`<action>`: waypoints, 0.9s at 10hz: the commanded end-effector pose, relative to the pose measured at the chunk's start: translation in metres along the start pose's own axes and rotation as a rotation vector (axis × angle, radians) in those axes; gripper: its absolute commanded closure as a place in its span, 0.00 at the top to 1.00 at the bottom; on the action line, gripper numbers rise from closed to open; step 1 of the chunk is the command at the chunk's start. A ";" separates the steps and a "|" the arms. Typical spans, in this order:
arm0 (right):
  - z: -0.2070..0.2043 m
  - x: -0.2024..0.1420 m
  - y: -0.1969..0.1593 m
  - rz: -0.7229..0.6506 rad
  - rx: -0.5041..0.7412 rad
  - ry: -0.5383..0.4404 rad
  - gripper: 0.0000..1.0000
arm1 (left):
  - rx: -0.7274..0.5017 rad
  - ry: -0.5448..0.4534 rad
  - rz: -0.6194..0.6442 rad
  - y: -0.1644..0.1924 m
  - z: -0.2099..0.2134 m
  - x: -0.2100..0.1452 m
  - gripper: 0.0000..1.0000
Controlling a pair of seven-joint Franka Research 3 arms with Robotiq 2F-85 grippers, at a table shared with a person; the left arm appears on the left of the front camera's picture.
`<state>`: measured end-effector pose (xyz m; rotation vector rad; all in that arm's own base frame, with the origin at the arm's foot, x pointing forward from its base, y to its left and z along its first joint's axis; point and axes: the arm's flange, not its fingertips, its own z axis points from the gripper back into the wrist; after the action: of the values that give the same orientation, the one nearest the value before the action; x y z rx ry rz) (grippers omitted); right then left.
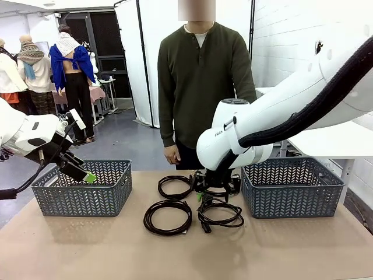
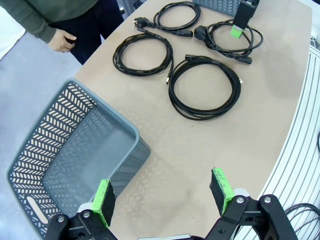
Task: Organize the cables according to human instructions.
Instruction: Pick up a bundle of cables and place it in the basket indicated by the human.
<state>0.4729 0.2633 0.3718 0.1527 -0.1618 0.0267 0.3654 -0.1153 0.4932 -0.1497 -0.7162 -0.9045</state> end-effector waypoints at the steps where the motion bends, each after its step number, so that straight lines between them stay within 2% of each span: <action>1: -0.018 0.011 0.010 -0.052 0.000 -0.003 1.00 | -0.007 -0.011 0.007 0.002 -0.002 -0.001 1.00; 4: -0.035 0.017 0.007 -0.075 -0.031 0.024 1.00 | -0.007 -0.011 0.007 0.002 -0.002 -0.001 1.00; 9: -0.032 0.010 -0.002 -0.052 0.000 0.037 1.00 | -0.007 -0.011 0.007 0.002 -0.002 -0.001 1.00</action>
<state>0.4898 0.2675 0.3419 0.1571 -0.1200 -0.0222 0.3654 -0.1153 0.4931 -0.1496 -0.7159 -0.9045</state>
